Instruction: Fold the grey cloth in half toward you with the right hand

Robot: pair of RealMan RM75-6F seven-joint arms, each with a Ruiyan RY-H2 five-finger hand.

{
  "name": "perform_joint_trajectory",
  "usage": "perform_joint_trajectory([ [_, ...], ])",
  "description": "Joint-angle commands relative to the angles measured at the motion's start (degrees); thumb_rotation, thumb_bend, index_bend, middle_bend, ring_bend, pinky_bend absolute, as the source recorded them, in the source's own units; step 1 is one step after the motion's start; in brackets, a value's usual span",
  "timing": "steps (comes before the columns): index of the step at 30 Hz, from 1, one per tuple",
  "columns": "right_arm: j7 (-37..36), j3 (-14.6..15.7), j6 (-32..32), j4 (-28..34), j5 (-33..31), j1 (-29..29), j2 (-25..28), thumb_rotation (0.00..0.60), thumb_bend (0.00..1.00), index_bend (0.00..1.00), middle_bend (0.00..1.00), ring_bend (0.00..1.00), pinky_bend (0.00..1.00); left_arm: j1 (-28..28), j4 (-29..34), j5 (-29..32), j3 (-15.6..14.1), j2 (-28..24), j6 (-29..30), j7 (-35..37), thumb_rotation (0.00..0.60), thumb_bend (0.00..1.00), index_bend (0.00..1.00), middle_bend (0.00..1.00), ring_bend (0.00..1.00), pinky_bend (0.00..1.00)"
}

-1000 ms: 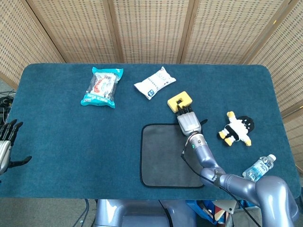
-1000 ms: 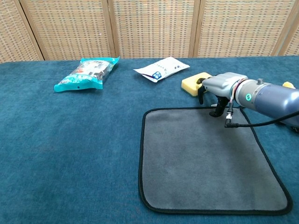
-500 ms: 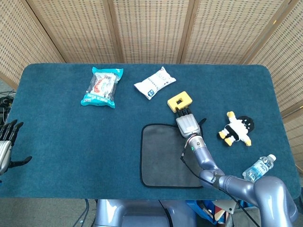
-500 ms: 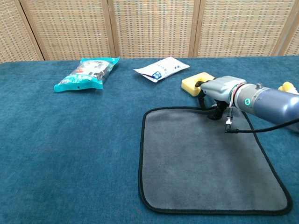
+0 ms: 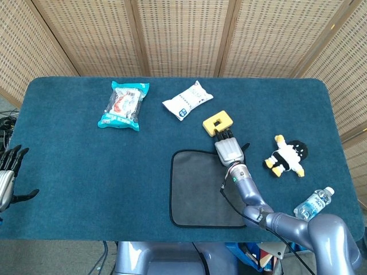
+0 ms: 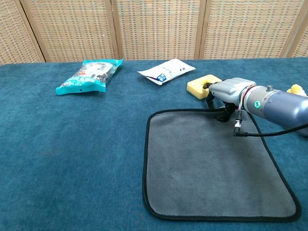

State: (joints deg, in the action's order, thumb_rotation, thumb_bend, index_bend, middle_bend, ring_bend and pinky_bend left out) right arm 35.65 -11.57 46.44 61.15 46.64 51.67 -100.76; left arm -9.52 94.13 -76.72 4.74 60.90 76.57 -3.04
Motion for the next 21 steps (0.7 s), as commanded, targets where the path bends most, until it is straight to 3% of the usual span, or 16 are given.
perform_joint_trajectory([
  [1,-0.48,0.11,0.34,0.35,0.61,-0.19,0.20,0.600,0.52,0.60,0.00,0.00,0.00,0.01,0.01,0.01,-0.04,0.01,0.00,-0.03,0.600,0.16,0.00,0.00,0.00,0.00],
  [7,-1.61,0.77,1.96,2.87,2.88,-1.17,1.49,0.600,0.53,0.60,0.00,0.00,0.00,0.01,0.19,-0.17,-0.13,-0.03,0.08,-0.04,0.600,0.16,0.00,0.00,0.00,0.00],
  [12,-3.84,1.56,5.30,9.38,5.76,-3.63,4.56,0.600,0.54,0.61,0.00,0.00,0.00,0.05,0.45,-0.68,-0.38,-0.21,0.15,0.15,0.600,0.16,0.00,0.00,0.00,0.00],
  [21,-4.94,6.54,12.25,20.16,13.24,-9.02,9.77,0.600,0.55,0.61,0.00,0.00,0.00,0.68,1.17,-3.08,-1.19,-0.78,1.66,1.01,0.600,0.16,0.00,0.00,0.00,0.00],
])
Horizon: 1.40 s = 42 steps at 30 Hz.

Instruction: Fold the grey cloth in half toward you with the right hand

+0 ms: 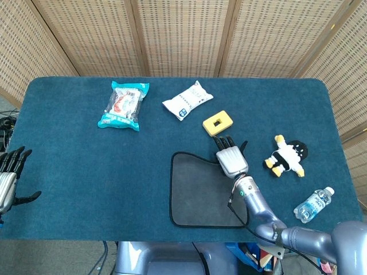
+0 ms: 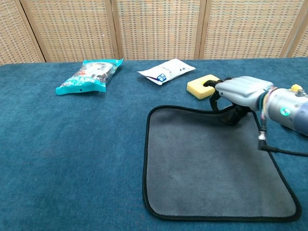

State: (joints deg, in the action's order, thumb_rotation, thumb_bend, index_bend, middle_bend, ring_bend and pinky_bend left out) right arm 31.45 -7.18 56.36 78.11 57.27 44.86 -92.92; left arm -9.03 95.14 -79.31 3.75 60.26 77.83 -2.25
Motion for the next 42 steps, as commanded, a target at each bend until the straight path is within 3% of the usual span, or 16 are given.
perform_joint_trajectory([
  [1,-0.99,2.87,3.05,4.36,3.60,-2.92,2.51,0.600,0.55,0.61,0.00,0.00,0.00,0.33,0.24,-0.88,-0.34,-0.21,0.68,0.34,0.600,0.16,0.00,0.00,0.00,0.00],
  [11,-3.05,8.33,8.84,10.97,11.49,-8.82,5.08,0.600,0.55,0.61,0.00,0.00,0.00,1.33,0.72,-3.65,-1.25,-0.87,2.86,1.61,0.600,0.16,0.00,0.00,0.00,0.00],
  [22,-0.80,13.09,12.33,10.72,18.39,-13.13,4.15,0.600,0.55,0.61,0.00,0.00,0.00,2.26,1.11,-6.03,-2.09,-1.42,4.74,2.64,0.600,0.16,0.00,0.00,0.00,0.00],
  [35,0.97,15.29,12.98,10.88,21.98,-17.01,2.76,0.600,0.57,0.61,0.00,0.00,0.00,2.49,1.15,-6.50,-2.20,-1.53,5.10,2.84,0.600,0.16,0.00,0.00,0.00,0.00],
  [42,1.92,14.89,12.34,13.38,21.35,-18.39,3.37,0.600,0.57,0.61,0.00,0.00,0.00,2.48,1.17,-6.49,-2.16,-1.59,5.02,2.95,0.600,0.16,0.00,0.00,0.00,0.00],
])
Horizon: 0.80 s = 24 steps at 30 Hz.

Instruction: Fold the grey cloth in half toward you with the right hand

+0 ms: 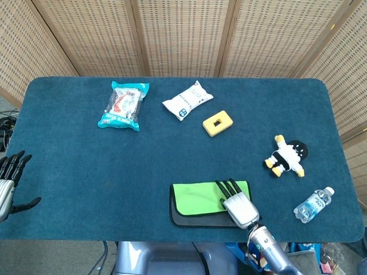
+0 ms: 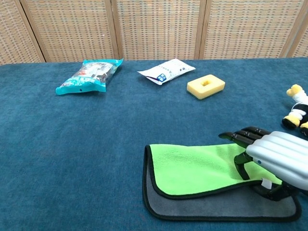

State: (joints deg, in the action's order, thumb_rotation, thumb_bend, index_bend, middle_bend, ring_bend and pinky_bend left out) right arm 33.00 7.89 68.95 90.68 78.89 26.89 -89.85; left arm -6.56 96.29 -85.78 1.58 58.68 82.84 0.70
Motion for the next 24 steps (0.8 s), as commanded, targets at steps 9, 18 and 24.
perform_joint_trajectory([
  [9,2.20,0.32,-1.15,2.44,0.12,-1.72,0.96,0.600,0.57,0.61,0.00,0.00,0.00,0.05,0.05,-0.01,0.01,-0.07,0.00,0.01,0.600,0.16,0.00,0.00,0.00,0.00],
  [18,2.62,1.10,-1.51,3.39,1.82,-2.87,1.76,0.600,0.57,0.61,0.00,0.00,0.00,0.04,0.15,0.01,-0.01,-0.03,-0.11,-0.27,0.600,0.16,0.00,0.00,0.00,0.00],
  [24,2.56,1.48,-1.80,3.58,2.98,-3.47,2.15,0.600,0.57,0.61,0.00,0.00,0.00,0.02,0.16,0.09,-0.01,-0.02,-0.22,-0.41,0.600,0.16,0.00,0.00,0.00,0.00],
])
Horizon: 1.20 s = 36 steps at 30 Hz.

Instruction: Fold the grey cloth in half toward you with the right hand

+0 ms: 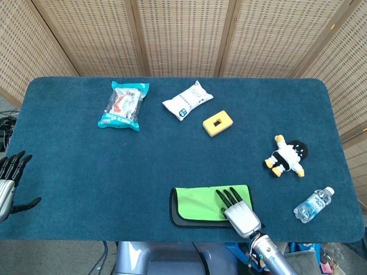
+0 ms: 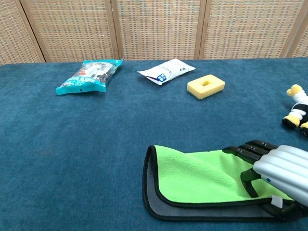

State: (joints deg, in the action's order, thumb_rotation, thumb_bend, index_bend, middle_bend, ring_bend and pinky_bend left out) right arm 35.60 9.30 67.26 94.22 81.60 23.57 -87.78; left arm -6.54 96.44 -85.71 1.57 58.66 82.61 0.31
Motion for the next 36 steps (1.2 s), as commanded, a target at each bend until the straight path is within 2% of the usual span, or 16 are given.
perform_joint_trajectory([
  [1,0.00,0.08,-0.21,-0.06,0.56,-0.24,0.11,0.600,0.57,0.61,0.00,0.00,0.00,0.01,0.00,0.03,0.01,0.00,0.00,-0.02,0.600,0.16,0.00,0.00,0.00,0.00],
  [7,0.31,-0.15,-0.91,-0.28,0.97,-0.60,0.21,0.600,0.57,0.60,0.00,0.00,0.00,0.01,0.08,0.16,0.05,-0.03,-0.06,-0.12,0.600,0.16,0.00,0.00,0.00,0.00],
  [9,0.45,-0.17,-1.21,-0.33,1.15,-0.66,0.33,0.600,0.57,0.49,0.00,0.00,0.00,0.01,0.07,0.18,0.06,-0.02,-0.07,-0.13,0.600,0.16,0.00,0.00,0.00,0.00],
  [10,0.50,-0.19,-1.33,-0.34,1.21,-0.65,0.40,0.600,0.55,0.38,0.00,0.00,0.00,0.01,0.08,0.17,0.06,-0.02,-0.08,-0.15,0.600,0.16,0.00,0.00,0.00,0.00],
  [13,0.02,-0.32,-1.98,0.23,1.61,-0.40,1.04,0.600,0.43,0.16,0.00,0.00,0.00,0.02,0.07,0.24,0.09,-0.04,-0.07,-0.09,0.600,0.16,0.00,0.00,0.00,0.00],
  [16,-1.29,-0.65,-2.06,1.05,2.71,-0.11,1.84,0.600,0.38,0.08,0.00,0.00,0.00,0.01,0.05,0.32,0.13,-0.06,-0.11,-0.05,0.600,0.16,0.00,0.00,0.00,0.00],
  [23,-5.80,-1.51,-2.69,2.57,8.51,2.25,4.05,0.600,0.36,0.08,0.00,0.00,0.00,0.02,0.04,0.38,0.18,-0.07,-0.10,-0.02,0.600,0.16,0.00,0.00,0.00,0.00],
  [29,-8.79,-2.76,-5.25,3.26,11.27,5.08,4.43,0.600,0.36,0.18,0.00,0.00,0.00,0.02,0.00,0.63,0.29,-0.06,-0.16,-0.04,0.600,0.16,0.00,0.00,0.00,0.00],
  [33,-8.89,-3.49,-7.56,4.15,10.99,6.34,3.52,0.600,0.36,0.23,0.00,0.00,0.00,-0.07,-0.11,1.02,0.43,-0.02,-0.39,-0.07,0.600,0.16,0.00,0.00,0.00,0.00],
  [36,-8.14,-3.99,-8.60,4.69,10.32,6.70,2.53,0.600,0.36,0.30,0.00,0.00,0.00,-0.17,-0.18,1.37,0.55,-0.03,-0.67,-0.01,0.600,0.16,0.00,0.00,0.00,0.00],
])
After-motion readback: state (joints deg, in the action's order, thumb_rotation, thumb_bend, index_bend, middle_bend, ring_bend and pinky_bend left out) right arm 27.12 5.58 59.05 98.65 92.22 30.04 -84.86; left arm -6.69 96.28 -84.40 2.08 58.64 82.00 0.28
